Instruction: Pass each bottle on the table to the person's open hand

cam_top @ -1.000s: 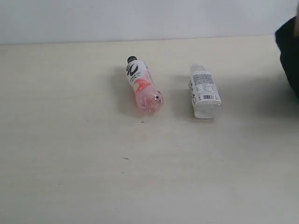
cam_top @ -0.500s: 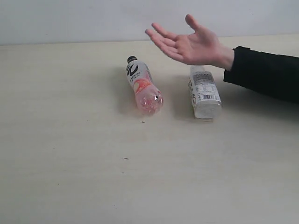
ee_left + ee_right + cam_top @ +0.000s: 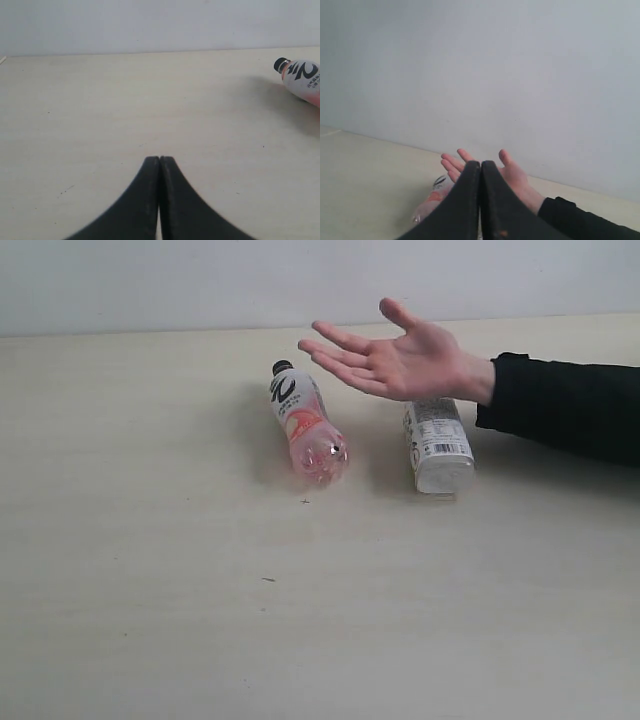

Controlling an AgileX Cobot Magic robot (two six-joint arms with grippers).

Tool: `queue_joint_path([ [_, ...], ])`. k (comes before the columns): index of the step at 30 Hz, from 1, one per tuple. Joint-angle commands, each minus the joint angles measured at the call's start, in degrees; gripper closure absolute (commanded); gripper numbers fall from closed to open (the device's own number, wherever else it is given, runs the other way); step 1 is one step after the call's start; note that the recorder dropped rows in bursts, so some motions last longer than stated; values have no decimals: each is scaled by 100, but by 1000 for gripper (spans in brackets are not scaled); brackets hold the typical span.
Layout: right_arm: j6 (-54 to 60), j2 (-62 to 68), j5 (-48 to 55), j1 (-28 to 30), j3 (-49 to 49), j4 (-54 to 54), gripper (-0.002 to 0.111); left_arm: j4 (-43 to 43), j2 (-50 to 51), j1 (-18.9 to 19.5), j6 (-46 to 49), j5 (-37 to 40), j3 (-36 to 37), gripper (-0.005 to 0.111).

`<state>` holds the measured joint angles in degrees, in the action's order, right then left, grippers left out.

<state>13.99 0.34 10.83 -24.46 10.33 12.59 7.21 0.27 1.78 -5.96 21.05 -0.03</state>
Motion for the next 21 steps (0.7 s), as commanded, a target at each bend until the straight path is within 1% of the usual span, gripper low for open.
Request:
queue_joint_path([
  [1, 247, -34, 37, -16, -23, -426, 108, 1, -27, -24, -25, -34, 3, 104],
  [6, 247, 352, 24, -16, 27, -426, 108, 1, -27, -24, -25, -34, 3, 104],
  [10, 234, 702, 510, -16, 164, -426, 108, 1, -27, -24, -25, -34, 3, 104],
  [14, 234, 1020, 634, -16, 164, -510, 108, 1, -27, -24, -25, -34, 3, 104],
  [21, 234, 1092, 674, -16, 164, -586, 108, 1, -27, -24, -25, -34, 3, 104],
])
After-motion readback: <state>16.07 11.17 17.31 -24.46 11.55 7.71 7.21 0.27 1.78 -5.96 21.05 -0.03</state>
